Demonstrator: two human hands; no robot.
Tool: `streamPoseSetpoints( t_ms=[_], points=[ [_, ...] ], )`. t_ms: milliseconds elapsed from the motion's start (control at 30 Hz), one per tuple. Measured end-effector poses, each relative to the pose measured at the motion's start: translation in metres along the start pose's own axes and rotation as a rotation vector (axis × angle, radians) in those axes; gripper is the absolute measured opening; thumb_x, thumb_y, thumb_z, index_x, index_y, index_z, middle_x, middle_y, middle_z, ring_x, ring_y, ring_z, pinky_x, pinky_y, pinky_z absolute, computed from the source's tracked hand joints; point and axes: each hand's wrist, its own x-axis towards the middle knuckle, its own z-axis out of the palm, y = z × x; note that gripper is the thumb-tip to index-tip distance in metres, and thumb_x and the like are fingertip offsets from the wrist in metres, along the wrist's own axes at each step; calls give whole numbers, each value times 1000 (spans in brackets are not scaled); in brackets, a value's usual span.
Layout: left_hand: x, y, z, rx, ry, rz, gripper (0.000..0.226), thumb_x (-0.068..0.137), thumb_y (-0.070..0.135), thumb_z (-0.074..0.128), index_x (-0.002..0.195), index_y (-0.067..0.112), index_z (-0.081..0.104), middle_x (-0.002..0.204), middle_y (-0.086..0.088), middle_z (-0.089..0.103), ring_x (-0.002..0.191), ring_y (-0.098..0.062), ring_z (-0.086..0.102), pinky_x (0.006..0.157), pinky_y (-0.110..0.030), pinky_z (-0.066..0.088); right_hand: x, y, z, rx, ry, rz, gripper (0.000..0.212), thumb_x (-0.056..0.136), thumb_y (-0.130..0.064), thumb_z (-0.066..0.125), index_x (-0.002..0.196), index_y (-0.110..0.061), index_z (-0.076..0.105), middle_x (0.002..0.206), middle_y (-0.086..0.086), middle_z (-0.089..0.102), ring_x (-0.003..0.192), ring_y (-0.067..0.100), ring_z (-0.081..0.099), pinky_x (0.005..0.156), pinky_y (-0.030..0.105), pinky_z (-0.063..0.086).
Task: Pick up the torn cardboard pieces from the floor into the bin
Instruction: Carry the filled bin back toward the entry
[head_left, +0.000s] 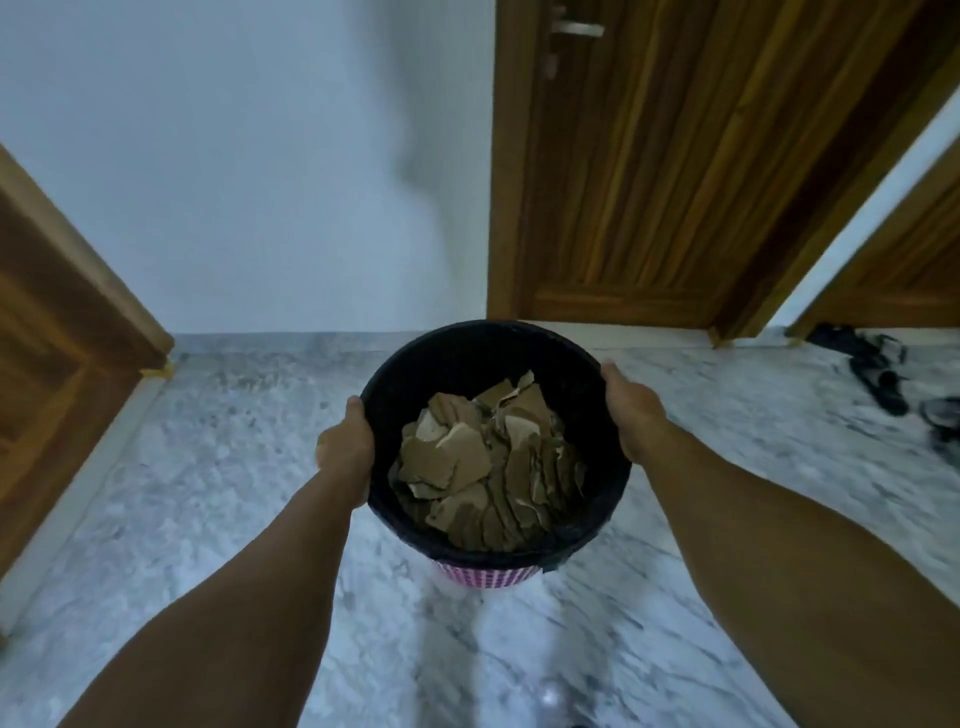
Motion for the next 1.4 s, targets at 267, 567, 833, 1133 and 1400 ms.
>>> streamPoseSetpoints(
  t_ms=[267, 567, 833, 1133, 1400],
  points=[
    [-73, 5, 174, 131, -191, 82, 67, 86, 61, 42, 112, 2, 62, 107, -19, 66, 90, -36, 63, 66, -37, 51, 50, 23, -183, 74, 185, 55, 109, 69, -85, 38, 143, -6, 47, 142, 16, 52, 119, 38, 55, 105, 48, 45],
    [-159, -3, 353, 279, -463, 141, 72, 82, 66, 45, 122, 7, 60, 113, -13, 66, 96, -33, 65, 87, -45, 55, 78, 90, -371, 173, 398, 119, 111, 69, -86, 33, 139, -3, 52, 142, 18, 52, 120, 39, 55, 105, 49, 45],
    [-253, -35, 519, 465, -634, 209, 73, 88, 63, 43, 131, 6, 55, 125, -14, 61, 107, -34, 60, 88, -39, 51, 63, 157, -513, 358, 634, 207, 94, 82, -74, 41, 138, 0, 50, 137, 18, 54, 118, 39, 56, 104, 48, 46],
    [-396, -88, 676, 671, -900, 273, 78, 91, 62, 43, 140, 2, 45, 139, -16, 51, 117, -35, 55, 96, -42, 49, 34, 246, -665, 565, 865, 360, 113, 61, -83, 37, 137, -1, 51, 137, 20, 55, 118, 39, 56, 105, 49, 45],
    [-532, -164, 748, 825, -1074, 316, 76, 91, 65, 42, 129, 1, 54, 122, -19, 60, 104, -35, 61, 85, -42, 52, -37, 330, -770, 741, 1081, 458, 100, 80, -76, 38, 148, -3, 37, 149, 17, 43, 128, 38, 49, 110, 49, 40]
  ],
)
